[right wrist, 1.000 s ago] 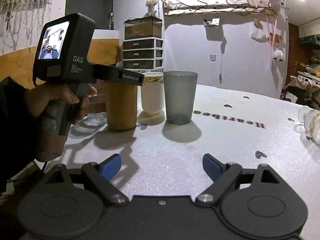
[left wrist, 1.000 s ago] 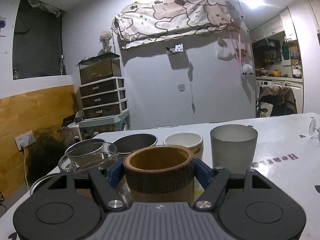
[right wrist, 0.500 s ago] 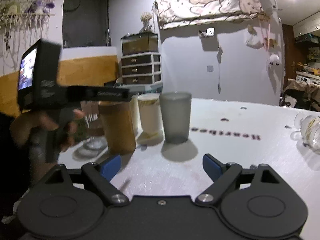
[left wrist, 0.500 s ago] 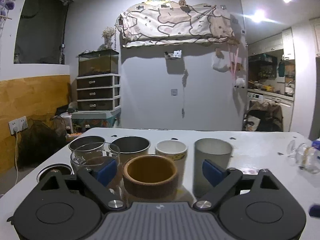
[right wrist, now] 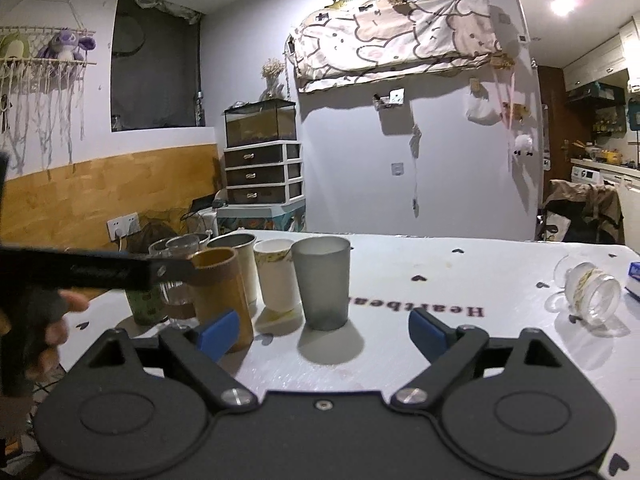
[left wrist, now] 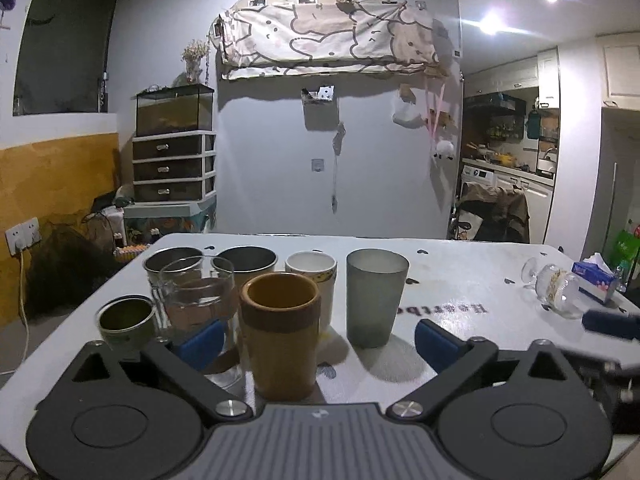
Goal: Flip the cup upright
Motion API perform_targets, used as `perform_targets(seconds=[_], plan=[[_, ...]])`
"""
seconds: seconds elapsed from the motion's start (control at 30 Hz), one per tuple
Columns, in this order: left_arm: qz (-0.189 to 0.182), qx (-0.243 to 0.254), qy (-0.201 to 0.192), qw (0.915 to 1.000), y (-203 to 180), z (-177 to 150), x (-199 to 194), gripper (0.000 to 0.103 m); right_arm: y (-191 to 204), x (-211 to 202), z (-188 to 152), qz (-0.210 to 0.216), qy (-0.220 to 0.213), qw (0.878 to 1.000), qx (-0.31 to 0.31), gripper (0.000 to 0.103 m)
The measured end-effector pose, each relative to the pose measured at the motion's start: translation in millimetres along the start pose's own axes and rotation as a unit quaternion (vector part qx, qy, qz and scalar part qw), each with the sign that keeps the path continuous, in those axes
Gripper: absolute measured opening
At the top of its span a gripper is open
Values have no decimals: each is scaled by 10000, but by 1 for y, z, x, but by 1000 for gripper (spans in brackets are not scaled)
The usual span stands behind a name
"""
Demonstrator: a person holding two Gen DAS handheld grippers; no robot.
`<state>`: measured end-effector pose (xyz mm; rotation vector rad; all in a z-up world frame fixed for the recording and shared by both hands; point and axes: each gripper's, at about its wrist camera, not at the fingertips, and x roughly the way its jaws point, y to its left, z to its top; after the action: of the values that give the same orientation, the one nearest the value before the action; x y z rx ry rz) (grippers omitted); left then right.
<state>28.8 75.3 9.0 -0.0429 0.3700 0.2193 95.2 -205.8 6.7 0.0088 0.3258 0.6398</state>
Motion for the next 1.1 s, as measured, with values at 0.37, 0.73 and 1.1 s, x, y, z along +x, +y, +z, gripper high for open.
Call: perform_targets(seconds=[0.37, 0.73, 1.1], plan=[[281, -10, 50, 9996, 4, -11, -36, 103, 0, -24, 9, -224, -11, 9997, -131, 103], [226, -92, 191, 9995, 2, -23, -47, 103, 0, -32, 4, -468, 230, 9986, -132, 103], [207, -95, 266, 9994, 0, -27, -49, 103, 1, -34, 0, -554, 297, 9979, -126, 103]])
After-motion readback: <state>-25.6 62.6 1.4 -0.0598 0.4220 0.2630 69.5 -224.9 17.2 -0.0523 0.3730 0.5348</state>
